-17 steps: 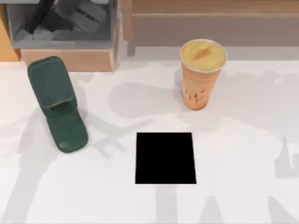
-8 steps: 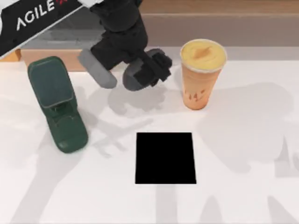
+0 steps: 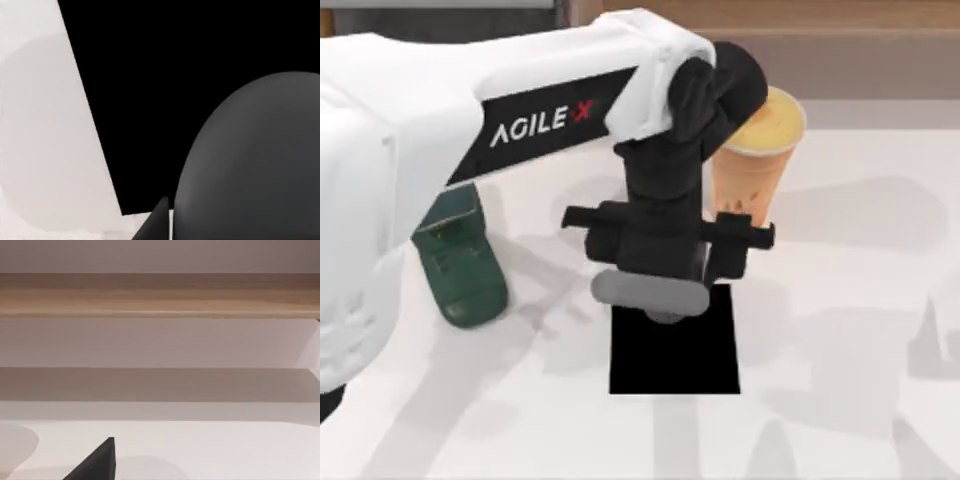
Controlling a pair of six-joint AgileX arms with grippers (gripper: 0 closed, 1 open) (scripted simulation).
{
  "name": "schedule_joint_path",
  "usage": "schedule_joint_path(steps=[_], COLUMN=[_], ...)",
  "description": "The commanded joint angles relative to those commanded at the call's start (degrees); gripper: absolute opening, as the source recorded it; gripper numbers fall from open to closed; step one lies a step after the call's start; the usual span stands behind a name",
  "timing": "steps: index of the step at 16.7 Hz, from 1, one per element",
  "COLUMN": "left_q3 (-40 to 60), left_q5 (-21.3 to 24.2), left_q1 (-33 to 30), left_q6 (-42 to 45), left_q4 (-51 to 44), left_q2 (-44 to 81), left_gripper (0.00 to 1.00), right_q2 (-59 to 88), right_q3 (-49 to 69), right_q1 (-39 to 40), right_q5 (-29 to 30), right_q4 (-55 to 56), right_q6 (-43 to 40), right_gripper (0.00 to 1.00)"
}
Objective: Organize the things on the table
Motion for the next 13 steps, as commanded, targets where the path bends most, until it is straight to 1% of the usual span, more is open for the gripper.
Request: schedule_joint_path(steps=[3, 5, 7, 13], left_q3=[-2.6, -3.6, -4.0, -4.0], left_q5=[-1.0, -1.5, -1.6, -1.5], left_q1=[-2.0, -2.7, -3.0, -2.7], left_q6=[-10.0, -13.7, -14.9, -14.8], left_q4=[1.2, 1.7, 1.9, 2.0], left_q2=[1.0, 1.4, 1.5, 1.3], left_gripper=[0.00, 0.00, 0.00, 0.00], right_q2=[0.0, 0.0, 0.0, 0.0], right_q3=[0.0, 0.0, 0.0, 0.0], right_q1=[0.0, 0.0, 0.0, 0.0], right_q5=[0.0, 0.0, 0.0, 0.0], right_q4=[0.0, 0.0, 0.0, 0.0], right_q6=[0.0, 0.0, 0.0, 0.0], right_gripper=[1.00, 1.00, 1.00, 1.00])
